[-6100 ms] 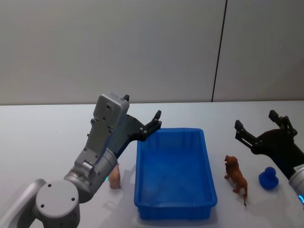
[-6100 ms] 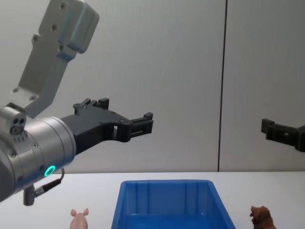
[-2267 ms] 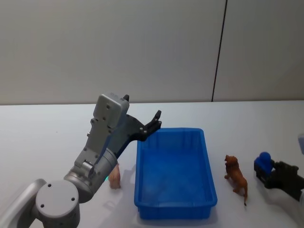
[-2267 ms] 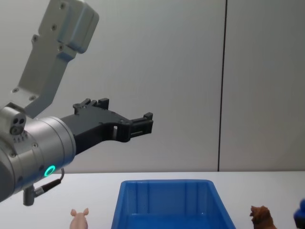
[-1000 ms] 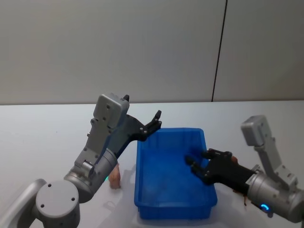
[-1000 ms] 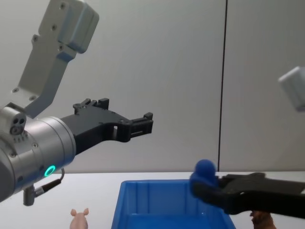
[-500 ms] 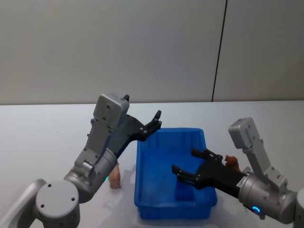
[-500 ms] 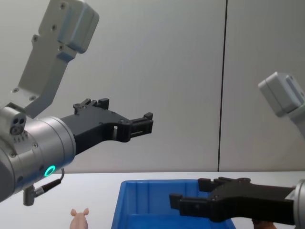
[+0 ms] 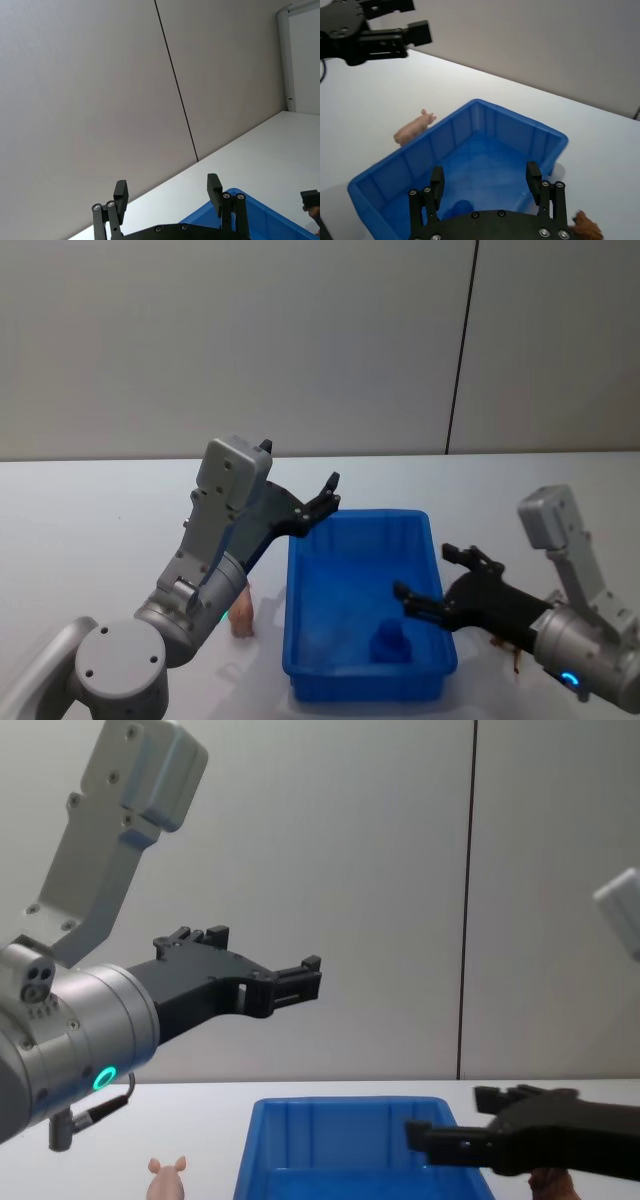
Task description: Pick up the two dolls from the table and place them into the box.
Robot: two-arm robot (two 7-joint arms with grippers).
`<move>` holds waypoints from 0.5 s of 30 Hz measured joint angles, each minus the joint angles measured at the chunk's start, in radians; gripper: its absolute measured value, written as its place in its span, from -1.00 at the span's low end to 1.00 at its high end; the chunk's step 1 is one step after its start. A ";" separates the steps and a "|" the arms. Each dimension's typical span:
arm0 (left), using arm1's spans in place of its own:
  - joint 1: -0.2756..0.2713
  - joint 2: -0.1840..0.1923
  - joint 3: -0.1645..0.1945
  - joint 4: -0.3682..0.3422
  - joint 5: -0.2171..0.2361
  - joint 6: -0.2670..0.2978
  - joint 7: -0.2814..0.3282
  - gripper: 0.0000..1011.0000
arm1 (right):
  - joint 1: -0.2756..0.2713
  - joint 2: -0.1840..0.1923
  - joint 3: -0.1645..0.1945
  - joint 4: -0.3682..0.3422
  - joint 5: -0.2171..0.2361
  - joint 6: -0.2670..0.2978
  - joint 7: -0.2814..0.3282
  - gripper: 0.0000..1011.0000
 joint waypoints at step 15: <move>0.000 0.000 0.000 0.000 0.000 0.000 0.000 0.98 | -0.056 0.076 0.054 -0.032 0.057 0.050 -0.087 0.98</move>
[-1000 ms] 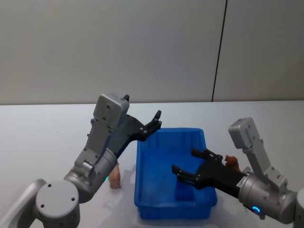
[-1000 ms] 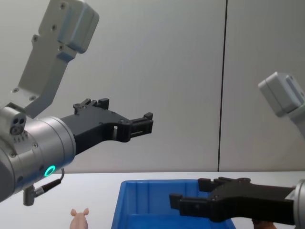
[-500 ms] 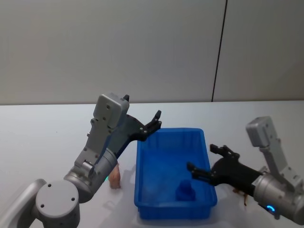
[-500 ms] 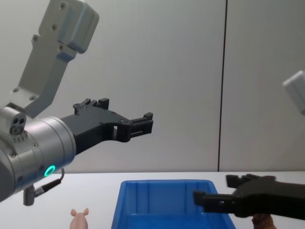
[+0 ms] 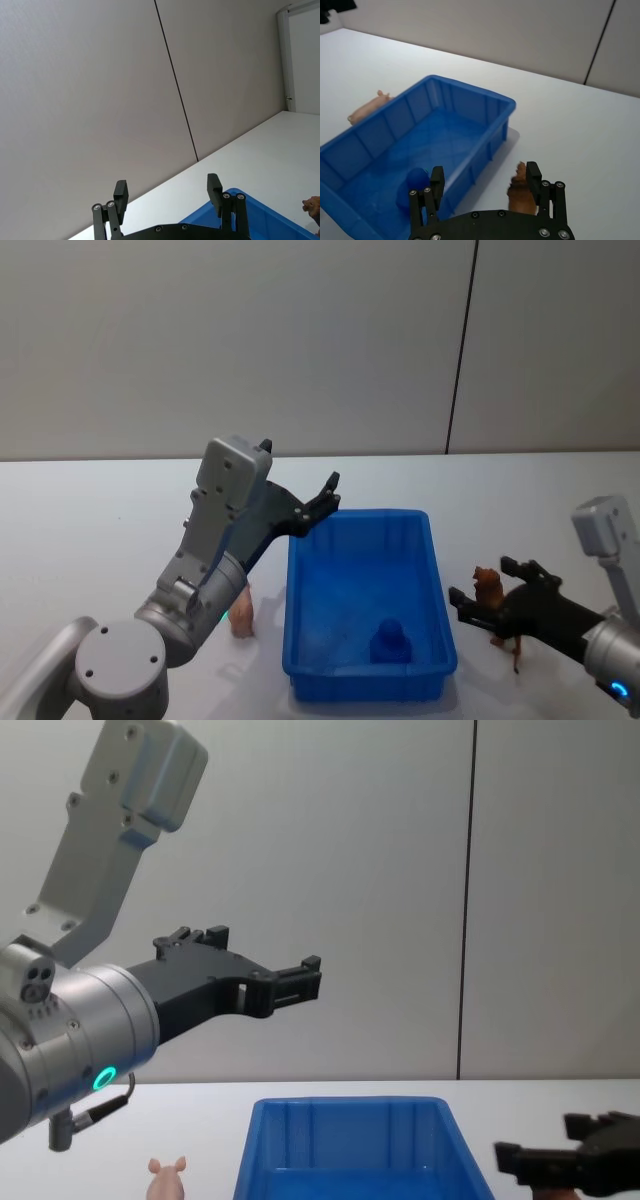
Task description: Pick up the two dolls from the table and place them into the box.
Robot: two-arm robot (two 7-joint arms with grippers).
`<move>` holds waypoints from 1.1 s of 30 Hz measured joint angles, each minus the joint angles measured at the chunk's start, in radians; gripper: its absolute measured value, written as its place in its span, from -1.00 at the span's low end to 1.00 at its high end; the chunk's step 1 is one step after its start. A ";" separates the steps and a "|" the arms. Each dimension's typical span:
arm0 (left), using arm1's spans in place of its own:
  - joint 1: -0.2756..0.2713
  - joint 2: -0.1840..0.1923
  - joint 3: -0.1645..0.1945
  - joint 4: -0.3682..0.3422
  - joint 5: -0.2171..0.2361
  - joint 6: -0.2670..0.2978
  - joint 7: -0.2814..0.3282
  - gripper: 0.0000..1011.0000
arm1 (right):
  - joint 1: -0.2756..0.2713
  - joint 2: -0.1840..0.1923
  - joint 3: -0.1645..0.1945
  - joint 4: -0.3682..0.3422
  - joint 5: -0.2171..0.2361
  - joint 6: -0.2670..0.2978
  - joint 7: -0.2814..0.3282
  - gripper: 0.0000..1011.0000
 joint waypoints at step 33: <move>0.000 0.000 0.000 0.000 0.000 0.000 0.000 0.98 | 0.005 0.011 0.009 0.101 0.019 0.092 -0.041 0.70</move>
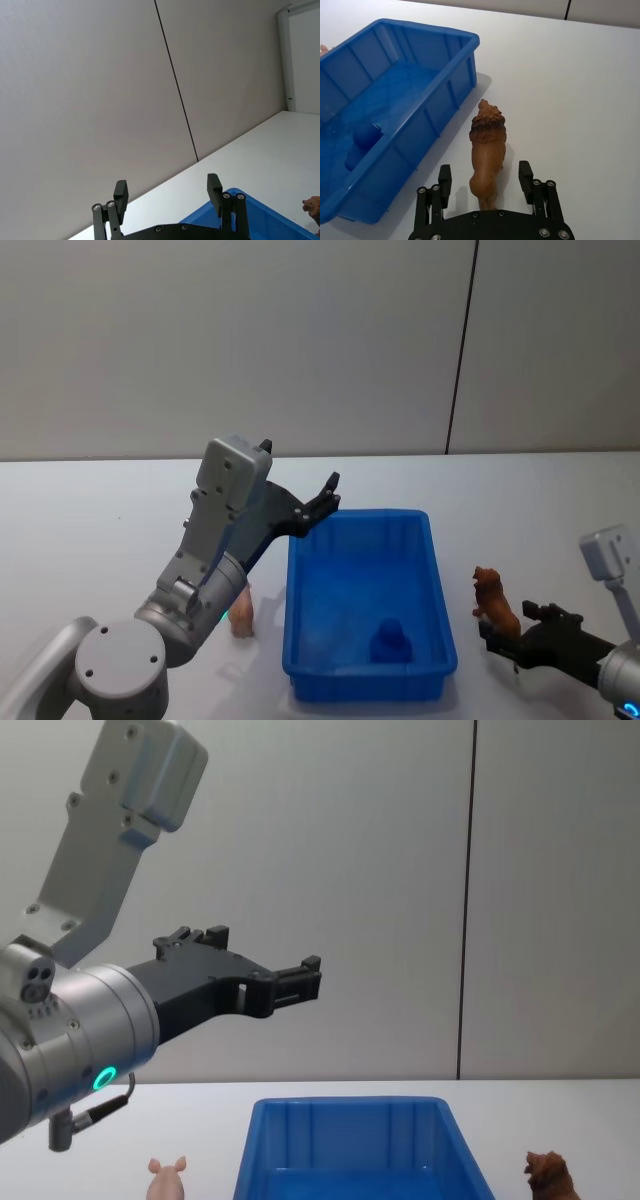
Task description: Pick up the two dolls from the table and place them into the box.
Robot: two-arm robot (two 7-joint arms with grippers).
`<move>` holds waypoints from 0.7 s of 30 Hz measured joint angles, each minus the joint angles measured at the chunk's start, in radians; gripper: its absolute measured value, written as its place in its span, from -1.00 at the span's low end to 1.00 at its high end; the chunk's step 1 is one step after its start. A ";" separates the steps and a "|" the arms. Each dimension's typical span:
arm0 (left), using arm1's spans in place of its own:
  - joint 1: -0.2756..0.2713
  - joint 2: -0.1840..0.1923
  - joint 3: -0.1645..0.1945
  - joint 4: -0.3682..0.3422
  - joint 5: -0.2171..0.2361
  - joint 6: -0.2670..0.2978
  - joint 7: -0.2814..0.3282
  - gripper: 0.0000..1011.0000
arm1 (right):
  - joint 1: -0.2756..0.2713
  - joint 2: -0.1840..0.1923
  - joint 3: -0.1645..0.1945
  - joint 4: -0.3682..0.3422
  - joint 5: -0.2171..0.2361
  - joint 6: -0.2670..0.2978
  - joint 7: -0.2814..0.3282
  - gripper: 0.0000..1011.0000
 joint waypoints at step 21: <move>0.000 0.000 0.000 0.000 0.000 0.000 0.000 0.98 | 0.032 -0.018 -0.004 0.030 -0.001 -0.030 -0.001 -0.41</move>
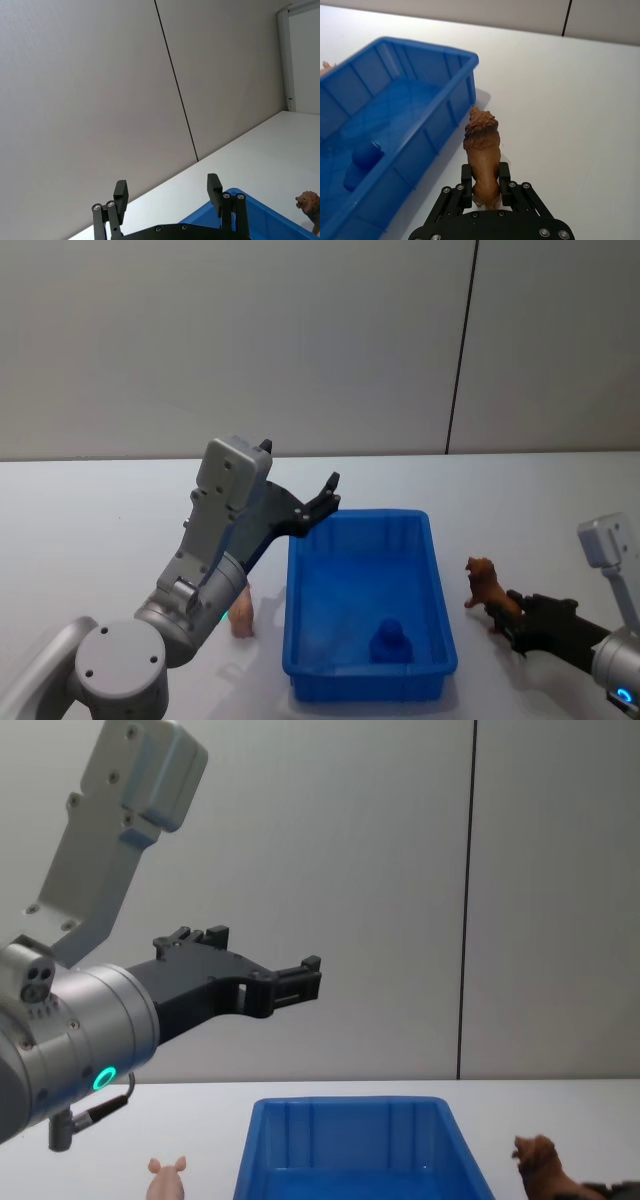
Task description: Pick up the two dolls from the table and place them into the box.
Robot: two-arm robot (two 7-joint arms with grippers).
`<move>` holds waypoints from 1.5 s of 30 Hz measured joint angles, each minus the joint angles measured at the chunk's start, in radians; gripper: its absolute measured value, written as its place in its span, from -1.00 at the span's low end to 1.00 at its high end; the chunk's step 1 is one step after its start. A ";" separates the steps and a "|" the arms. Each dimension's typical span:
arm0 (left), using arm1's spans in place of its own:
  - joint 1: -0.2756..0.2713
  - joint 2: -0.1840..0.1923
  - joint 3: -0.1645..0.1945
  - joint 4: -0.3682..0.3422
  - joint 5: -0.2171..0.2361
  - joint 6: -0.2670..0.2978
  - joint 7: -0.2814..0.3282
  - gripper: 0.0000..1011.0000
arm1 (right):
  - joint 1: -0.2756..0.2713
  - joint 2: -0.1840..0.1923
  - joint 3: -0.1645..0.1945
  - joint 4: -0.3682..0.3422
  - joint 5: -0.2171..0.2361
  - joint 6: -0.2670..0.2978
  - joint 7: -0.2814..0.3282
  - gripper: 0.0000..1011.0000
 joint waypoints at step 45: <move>0.000 0.000 0.000 0.000 0.000 0.000 0.000 0.98 | 0.079 -0.074 -0.071 -0.108 -0.037 -0.029 0.151 0.16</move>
